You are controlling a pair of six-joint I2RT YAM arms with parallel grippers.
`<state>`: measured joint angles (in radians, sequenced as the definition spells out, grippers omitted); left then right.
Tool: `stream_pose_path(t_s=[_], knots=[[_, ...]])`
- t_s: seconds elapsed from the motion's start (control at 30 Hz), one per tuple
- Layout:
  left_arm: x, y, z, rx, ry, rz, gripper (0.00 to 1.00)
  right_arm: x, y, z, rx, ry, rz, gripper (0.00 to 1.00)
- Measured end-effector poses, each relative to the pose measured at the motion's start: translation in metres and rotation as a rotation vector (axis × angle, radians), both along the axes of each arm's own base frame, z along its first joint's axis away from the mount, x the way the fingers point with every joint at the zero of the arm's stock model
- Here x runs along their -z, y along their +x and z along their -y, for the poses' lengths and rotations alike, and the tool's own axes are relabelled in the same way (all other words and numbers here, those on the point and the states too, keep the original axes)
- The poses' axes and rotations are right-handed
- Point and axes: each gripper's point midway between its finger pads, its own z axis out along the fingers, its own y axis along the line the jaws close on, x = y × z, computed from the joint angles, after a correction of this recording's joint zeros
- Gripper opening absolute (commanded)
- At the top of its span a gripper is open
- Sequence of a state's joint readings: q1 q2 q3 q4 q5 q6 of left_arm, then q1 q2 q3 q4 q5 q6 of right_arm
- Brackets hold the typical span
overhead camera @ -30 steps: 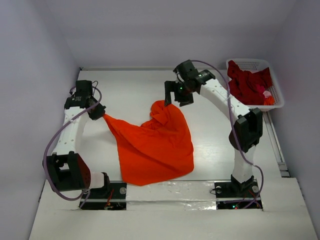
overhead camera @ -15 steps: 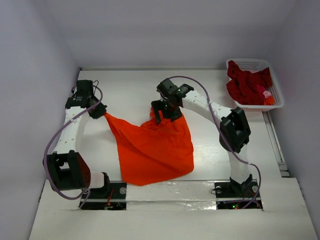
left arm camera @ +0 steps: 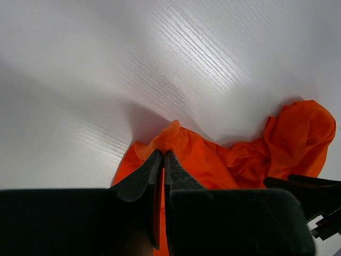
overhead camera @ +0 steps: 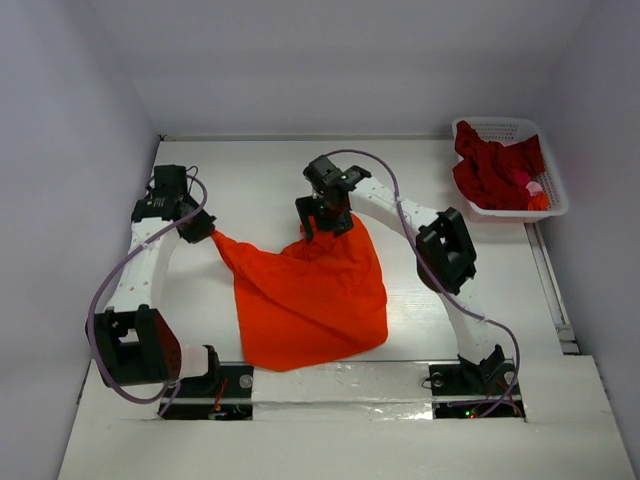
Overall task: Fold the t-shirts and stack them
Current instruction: Flatten the tshirt out
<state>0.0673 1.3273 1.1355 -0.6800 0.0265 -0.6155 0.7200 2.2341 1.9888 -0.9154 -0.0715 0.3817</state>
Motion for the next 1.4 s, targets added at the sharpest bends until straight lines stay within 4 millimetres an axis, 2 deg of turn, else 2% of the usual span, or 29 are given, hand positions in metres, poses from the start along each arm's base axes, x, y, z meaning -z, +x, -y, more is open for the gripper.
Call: stream_pose_path(t_s=[0.13, 0.23, 0.57, 1.0, 1.23, 1.4], knots=[[-0.003, -0.001, 0.0, 0.005, 0.004, 0.011, 0.0, 0.001, 0.001, 0.0, 0.007, 0.001, 0.0, 0.79], [-0.003, -0.002, 0.0, 0.005, 0.003, 0.012, 0.0, 0.002, 0.005, 0.003, 0.025, 0.005, -0.001, 0.69], [-0.002, -0.002, 0.001, 0.008, 0.0, 0.009, 0.0, 0.01, 0.018, 0.019, 0.075, 0.003, -0.008, 0.71], [-0.001, -0.003, 0.002, 0.012, -0.006, 0.007, 0.0, 0.031, 0.007, 0.025, 0.075, -0.022, -0.047, 0.71], [0.0, -0.003, 0.004, 0.018, -0.015, 0.005, 0.0, 0.032, 0.005, 0.023, 0.069, -0.027, -0.044, 0.71], [0.001, -0.004, 0.004, 0.02, -0.016, 0.004, 0.0, 0.031, -0.005, 0.012, 0.038, -0.036, -0.033, 0.71]])
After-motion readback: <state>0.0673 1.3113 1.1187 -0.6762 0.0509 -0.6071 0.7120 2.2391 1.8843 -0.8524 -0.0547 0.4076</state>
